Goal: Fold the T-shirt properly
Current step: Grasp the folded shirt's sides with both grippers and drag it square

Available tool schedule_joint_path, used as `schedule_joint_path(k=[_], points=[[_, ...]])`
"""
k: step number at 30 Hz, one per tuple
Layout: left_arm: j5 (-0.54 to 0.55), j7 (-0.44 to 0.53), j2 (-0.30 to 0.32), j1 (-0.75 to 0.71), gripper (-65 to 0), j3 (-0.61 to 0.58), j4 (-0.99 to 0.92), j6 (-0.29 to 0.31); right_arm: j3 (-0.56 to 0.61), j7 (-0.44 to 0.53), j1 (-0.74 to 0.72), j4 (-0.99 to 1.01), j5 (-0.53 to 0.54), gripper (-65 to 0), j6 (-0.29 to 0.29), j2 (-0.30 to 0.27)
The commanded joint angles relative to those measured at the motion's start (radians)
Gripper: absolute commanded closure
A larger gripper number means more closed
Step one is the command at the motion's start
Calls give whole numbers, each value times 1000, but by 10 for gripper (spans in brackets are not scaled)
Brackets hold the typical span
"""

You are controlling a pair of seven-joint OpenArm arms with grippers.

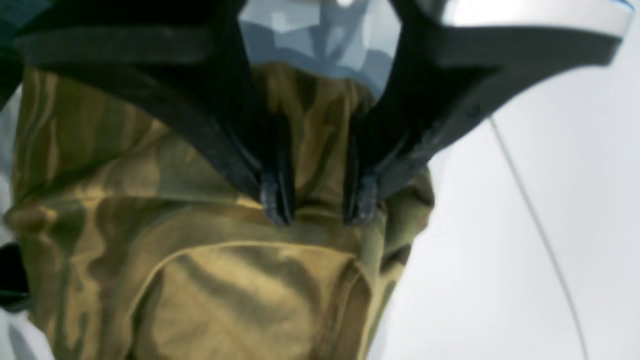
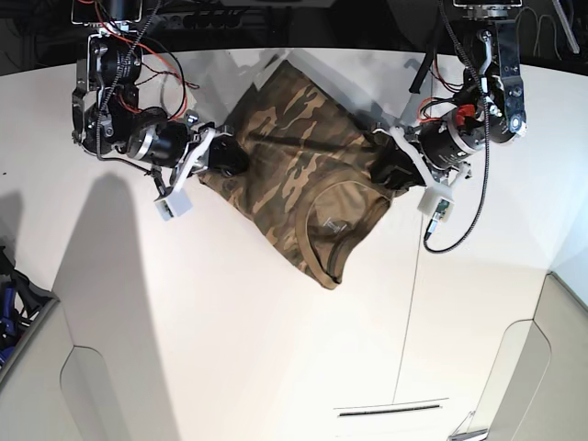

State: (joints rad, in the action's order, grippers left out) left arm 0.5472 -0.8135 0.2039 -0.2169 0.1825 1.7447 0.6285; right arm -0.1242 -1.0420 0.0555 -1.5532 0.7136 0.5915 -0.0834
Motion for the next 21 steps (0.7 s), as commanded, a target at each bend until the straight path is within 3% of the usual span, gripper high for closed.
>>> schedule_joint_path(k=[1, 5, 9, 13, 21], points=[[36, 24, 11, 14, -179, 15, 37, 0, -1, 26, -16, -37, 27, 0, 8, -5], [72, -28, 10, 14, -179, 74, 99, 0, -1, 71, -21, -80, 2, 0, 8, -5], [126, -100, 11, 7, -179, 135, 115, 4, -1, 127, -60, -79, -126, 0, 7, -5], [152, -104, 13, -47, -179, 160, 115, 4, -1, 201, -100, -73, -232, 0, -5, -5], [151, -104, 12, -119, -179, 158, 81, 4, -1, 213, -167, 8, -250, 0, -5, -5]])
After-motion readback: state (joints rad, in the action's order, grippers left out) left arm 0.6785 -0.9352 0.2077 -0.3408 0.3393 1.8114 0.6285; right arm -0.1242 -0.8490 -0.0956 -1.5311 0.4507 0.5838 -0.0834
